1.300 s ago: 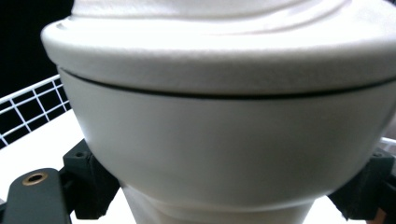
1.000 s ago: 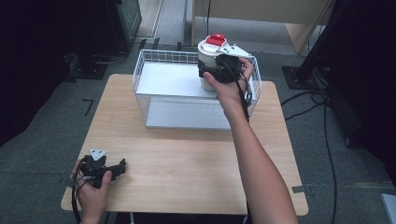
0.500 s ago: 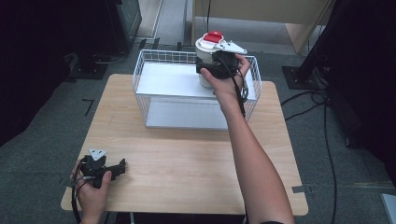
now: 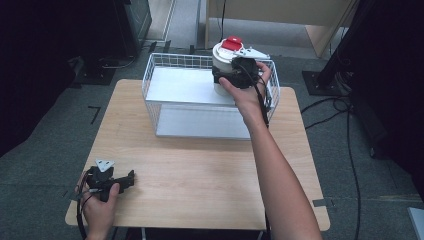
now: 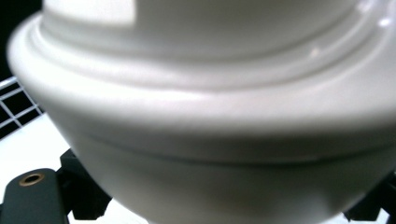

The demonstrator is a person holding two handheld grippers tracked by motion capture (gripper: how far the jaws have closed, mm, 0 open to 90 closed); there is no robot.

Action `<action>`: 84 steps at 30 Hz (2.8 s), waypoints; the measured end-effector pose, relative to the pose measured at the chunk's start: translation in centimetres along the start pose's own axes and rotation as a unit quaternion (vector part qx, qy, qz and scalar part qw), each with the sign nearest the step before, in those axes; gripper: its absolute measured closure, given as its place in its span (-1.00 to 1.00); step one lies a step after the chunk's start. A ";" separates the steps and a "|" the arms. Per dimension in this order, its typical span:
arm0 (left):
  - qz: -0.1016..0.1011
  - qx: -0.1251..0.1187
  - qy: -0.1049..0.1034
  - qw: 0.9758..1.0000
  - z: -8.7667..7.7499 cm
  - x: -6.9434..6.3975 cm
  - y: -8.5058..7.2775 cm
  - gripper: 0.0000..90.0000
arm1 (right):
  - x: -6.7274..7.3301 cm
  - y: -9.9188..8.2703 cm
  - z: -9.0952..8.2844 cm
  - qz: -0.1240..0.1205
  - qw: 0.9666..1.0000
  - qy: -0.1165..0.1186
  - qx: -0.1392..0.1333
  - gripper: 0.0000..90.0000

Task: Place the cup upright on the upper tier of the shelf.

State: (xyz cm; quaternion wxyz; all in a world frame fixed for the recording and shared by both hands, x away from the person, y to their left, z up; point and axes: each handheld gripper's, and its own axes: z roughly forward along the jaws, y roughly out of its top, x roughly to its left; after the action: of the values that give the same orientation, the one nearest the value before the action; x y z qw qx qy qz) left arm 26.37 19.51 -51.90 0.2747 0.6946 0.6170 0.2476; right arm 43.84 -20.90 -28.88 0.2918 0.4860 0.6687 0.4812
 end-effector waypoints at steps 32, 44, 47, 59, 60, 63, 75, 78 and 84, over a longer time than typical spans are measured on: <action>0.002 0.001 0.001 1.000 0.0 0.0 0.0 -1.00 | -0.7 -4.1 -5.2 -0.017 1.000 0.009 0.015 -1.00; 0.003 0.001 0.001 1.000 0.0 0.0 0.0 -1.00 | -1.4 -6.5 -8.4 -0.019 1.000 0.009 0.013 -1.00; 0.003 0.001 0.001 1.000 0.0 0.0 0.0 -1.00 | -1.4 -7.2 -9.1 -0.031 0.999 0.001 0.015 -1.00; 0.003 0.002 0.001 1.000 0.0 0.0 0.0 -1.00 | -2.2 -11.0 -11.4 -0.034 0.999 0.002 0.029 -1.00; 0.003 0.002 0.001 1.000 0.0 0.0 0.0 -1.00 | -2.4 -11.3 -11.5 -0.031 0.999 0.000 0.029 -1.00; 0.003 0.001 0.001 1.000 0.0 0.0 0.0 -1.00 | -2.8 -11.9 -11.9 -0.028 0.999 -0.001 0.030 -1.00; 0.003 0.002 0.000 1.000 0.0 0.0 0.0 -1.00 | -4.6 -17.2 -14.1 -0.021 0.998 0.003 0.054 -1.00; 0.003 0.002 0.000 1.000 0.0 0.0 0.0 -1.00 | -5.2 -18.2 -14.7 -0.019 0.998 0.006 0.057 -1.00; 0.002 0.002 0.000 1.000 0.0 0.0 0.0 -1.00 | -6.2 -20.1 -16.0 -0.019 0.998 -0.002 0.053 -1.00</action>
State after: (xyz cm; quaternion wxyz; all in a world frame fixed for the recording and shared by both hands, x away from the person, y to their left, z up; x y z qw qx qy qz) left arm 26.36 19.52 -51.89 0.2727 0.6964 0.6160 0.2473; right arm 24.92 -33.72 -42.12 0.2758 0.4893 0.7017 0.4384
